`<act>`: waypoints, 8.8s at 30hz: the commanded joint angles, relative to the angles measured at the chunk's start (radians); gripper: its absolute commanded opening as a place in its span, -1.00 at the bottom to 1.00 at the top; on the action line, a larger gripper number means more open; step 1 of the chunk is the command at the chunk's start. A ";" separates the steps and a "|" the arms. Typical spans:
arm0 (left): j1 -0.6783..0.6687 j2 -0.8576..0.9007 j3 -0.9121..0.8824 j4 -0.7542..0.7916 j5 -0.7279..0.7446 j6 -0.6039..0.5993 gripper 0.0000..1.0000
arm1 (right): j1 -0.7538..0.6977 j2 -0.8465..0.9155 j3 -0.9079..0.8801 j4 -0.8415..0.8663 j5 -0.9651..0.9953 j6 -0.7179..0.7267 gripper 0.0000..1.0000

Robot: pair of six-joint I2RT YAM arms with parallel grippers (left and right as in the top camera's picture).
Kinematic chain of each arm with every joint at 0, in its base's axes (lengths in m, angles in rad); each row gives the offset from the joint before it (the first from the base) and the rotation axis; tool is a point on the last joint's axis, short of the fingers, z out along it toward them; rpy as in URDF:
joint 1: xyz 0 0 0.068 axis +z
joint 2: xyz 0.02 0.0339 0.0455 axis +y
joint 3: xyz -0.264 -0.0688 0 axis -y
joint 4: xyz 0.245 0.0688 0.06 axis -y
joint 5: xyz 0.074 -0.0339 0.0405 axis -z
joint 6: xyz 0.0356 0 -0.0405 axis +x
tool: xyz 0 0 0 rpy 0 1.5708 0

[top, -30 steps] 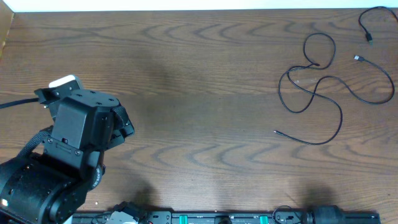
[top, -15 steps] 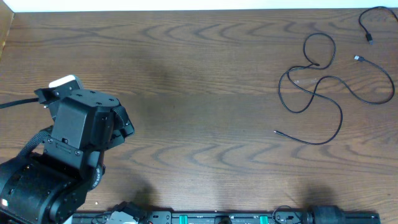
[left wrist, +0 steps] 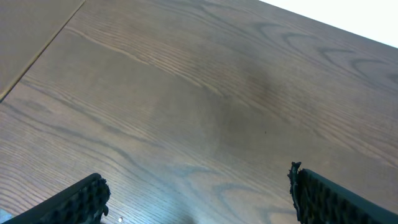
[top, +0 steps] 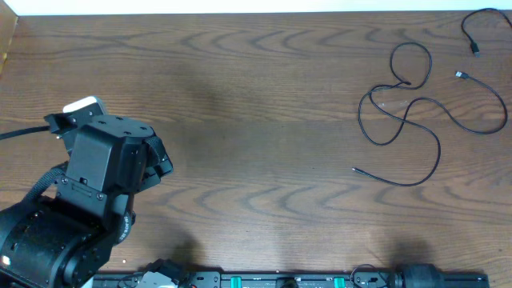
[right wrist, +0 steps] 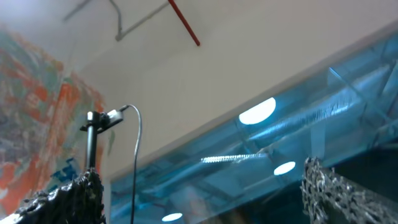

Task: Untangle cables

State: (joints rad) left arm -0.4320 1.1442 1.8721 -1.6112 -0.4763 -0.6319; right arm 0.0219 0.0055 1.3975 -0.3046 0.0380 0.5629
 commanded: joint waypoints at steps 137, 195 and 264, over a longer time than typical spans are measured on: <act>0.005 0.000 -0.006 -0.078 -0.005 -0.009 0.90 | -0.165 0.000 -1.392 0.229 -0.037 -0.575 0.98; 0.442 -0.936 -0.922 0.557 0.500 -0.010 0.90 | -0.165 0.000 -1.392 0.229 -0.037 -0.575 0.99; 0.339 -1.143 -1.868 1.540 0.536 0.621 0.90 | -0.165 0.000 -1.392 0.229 -0.037 -0.575 0.99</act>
State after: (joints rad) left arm -0.0891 0.0101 0.0124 -0.0216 0.0544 -0.0254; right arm -0.1364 0.0120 0.0063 -0.0708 0.0063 -0.0147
